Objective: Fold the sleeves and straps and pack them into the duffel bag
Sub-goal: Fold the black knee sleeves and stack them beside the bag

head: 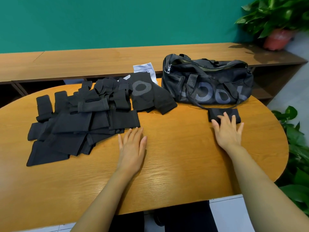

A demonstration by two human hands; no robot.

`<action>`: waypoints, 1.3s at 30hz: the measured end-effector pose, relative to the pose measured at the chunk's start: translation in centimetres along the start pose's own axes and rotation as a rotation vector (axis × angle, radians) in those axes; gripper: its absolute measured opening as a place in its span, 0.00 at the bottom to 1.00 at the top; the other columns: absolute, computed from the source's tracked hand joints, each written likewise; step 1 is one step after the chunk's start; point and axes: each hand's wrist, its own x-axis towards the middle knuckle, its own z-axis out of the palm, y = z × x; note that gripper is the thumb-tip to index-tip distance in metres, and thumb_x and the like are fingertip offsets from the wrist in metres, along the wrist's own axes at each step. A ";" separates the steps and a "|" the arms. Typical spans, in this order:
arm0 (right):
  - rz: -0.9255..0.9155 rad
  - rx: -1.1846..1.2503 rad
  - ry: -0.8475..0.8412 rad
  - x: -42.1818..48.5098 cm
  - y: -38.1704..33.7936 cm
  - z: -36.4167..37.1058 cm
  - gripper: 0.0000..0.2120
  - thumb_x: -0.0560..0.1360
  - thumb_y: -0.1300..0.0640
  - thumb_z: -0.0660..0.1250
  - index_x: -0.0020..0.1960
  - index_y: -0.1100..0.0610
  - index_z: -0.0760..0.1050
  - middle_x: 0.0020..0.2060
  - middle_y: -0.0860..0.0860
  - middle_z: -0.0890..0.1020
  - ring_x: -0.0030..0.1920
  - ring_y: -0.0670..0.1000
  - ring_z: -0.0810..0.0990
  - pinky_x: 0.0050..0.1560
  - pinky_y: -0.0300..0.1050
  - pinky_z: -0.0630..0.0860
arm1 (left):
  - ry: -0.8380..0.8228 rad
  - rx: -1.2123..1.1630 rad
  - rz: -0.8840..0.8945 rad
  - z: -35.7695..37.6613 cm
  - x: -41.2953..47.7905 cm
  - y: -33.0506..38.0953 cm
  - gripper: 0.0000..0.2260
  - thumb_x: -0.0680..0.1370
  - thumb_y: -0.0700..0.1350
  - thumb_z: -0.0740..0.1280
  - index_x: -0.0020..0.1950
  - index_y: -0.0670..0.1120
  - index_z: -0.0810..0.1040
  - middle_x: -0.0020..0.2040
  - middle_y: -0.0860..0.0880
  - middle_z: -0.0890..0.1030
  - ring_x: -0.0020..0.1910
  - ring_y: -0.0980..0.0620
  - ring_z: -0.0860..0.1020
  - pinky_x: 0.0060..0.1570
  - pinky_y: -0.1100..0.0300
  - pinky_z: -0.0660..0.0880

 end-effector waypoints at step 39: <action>-0.580 -0.192 -0.018 -5.8 -12.9 3.9 0.35 0.79 0.34 0.39 0.75 0.52 0.65 0.69 0.48 0.72 0.75 0.51 0.60 0.77 0.55 0.39 | -0.047 0.072 -0.036 0.0 0.5 0.4 0.30 0.80 0.60 0.41 0.74 0.50 0.68 0.72 0.53 0.69 0.75 0.54 0.58 0.77 0.46 0.40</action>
